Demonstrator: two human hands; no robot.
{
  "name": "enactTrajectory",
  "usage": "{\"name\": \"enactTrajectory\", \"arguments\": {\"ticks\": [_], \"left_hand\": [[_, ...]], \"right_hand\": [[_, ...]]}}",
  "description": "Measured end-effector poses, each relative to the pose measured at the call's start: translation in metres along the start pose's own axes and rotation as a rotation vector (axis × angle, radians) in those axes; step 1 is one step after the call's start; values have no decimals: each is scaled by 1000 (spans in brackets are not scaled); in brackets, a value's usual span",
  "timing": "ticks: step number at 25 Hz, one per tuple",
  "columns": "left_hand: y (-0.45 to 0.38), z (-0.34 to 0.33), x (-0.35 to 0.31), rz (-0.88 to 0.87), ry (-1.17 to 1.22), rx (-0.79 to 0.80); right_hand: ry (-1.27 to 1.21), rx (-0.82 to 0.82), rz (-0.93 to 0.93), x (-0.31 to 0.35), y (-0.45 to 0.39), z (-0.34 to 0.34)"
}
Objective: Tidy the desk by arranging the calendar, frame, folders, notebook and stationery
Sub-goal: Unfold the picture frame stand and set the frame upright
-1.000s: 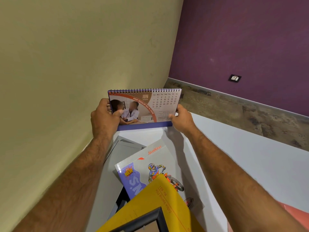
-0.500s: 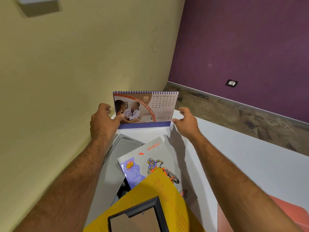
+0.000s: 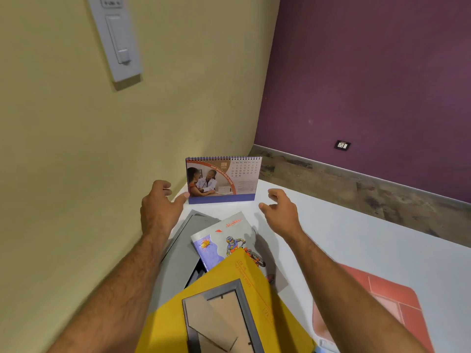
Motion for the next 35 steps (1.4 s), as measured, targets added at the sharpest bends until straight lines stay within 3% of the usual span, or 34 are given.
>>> {"name": "enactTrajectory", "arguments": {"ticks": [7,13,20,25,33,35], "left_hand": [[101,22,28,119,142,88],[190,16,64,271,120,202],[258,5,74,513,67,308],[266,4,70,615,155,259],[265,5,49,504,195,240],[266,7,41,403,261,274]], "right_hand": [[42,131,-157,-48,112,-3],[107,263,-389,-107,205,-21],[203,286,-520,-112,234,-28],[196,313,-558,-111,240,-27],[-310,22,-546,-99,239,4],[-468,-5,-580,-93,234,16]]}}
Point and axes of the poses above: each hand's wrist, its own y-axis away from the middle knuckle, its own z-axis out of the back of the hand, x = y × z, the point moved 3 cm from there along -y, towards the middle knuckle, and after that the axes turned 8 degrees about -y, right-handed, at the moved point
